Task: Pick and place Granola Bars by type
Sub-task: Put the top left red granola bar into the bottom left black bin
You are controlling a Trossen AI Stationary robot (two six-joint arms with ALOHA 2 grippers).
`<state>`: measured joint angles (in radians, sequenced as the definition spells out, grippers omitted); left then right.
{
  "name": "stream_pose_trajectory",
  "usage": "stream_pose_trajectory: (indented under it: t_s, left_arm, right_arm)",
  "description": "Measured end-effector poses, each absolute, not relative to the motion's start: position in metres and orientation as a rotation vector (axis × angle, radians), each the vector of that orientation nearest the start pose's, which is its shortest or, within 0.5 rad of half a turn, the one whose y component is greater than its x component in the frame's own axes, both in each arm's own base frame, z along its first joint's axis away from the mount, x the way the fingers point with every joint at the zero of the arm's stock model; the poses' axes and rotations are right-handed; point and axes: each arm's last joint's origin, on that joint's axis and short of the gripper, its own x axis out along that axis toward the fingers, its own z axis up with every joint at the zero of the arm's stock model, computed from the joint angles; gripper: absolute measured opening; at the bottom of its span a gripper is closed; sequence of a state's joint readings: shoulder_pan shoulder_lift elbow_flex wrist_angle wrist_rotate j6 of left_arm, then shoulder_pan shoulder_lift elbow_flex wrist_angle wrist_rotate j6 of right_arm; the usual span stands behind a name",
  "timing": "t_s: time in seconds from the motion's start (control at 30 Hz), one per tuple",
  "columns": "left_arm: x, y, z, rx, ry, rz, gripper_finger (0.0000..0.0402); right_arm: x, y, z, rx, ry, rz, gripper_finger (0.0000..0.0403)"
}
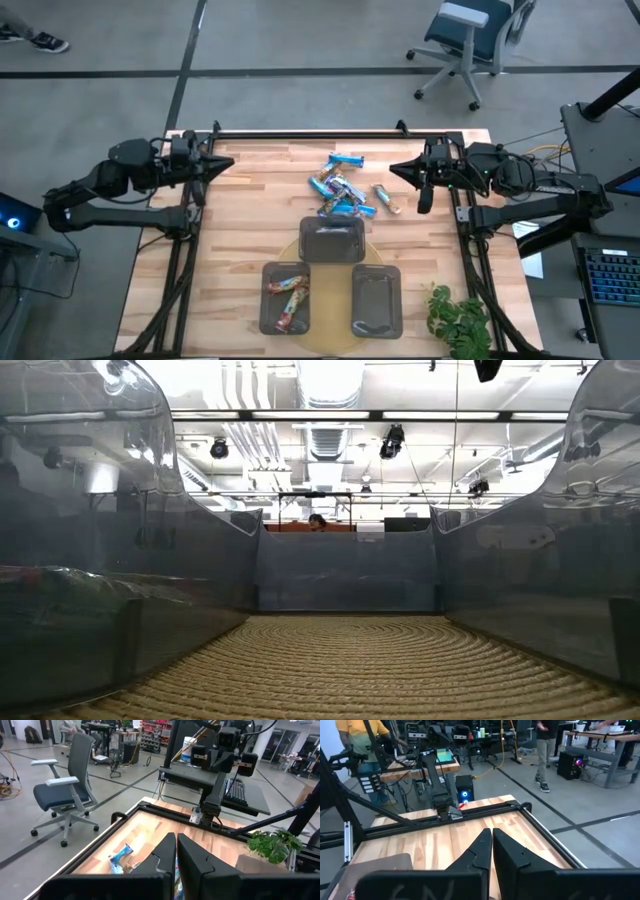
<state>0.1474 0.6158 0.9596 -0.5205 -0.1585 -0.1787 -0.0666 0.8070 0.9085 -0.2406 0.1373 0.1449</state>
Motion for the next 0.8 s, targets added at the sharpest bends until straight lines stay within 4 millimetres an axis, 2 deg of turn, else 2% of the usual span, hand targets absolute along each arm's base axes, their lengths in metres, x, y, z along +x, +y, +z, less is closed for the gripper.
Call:
stream_pose_trajectory:
  t_s: [0.47, 0.6, 0.8]
  left_arm:
    - [0.111, 0.021, 0.381, -0.183, 0.115, 0.32, 0.0]
    - [0.112, 0.024, 0.384, -0.219, 0.103, 0.41, 0.0001]
    - [0.117, 0.025, 0.398, -0.206, 0.095, 0.415, 0.0041]
  right_arm:
    - [0.168, -0.016, 0.358, 0.202, 0.192, -0.247, 0.0008]
    - [0.168, -0.016, 0.358, 0.201, 0.192, -0.247, 0.0008]
    - [0.168, -0.016, 0.358, 0.217, 0.191, -0.246, 0.0008]
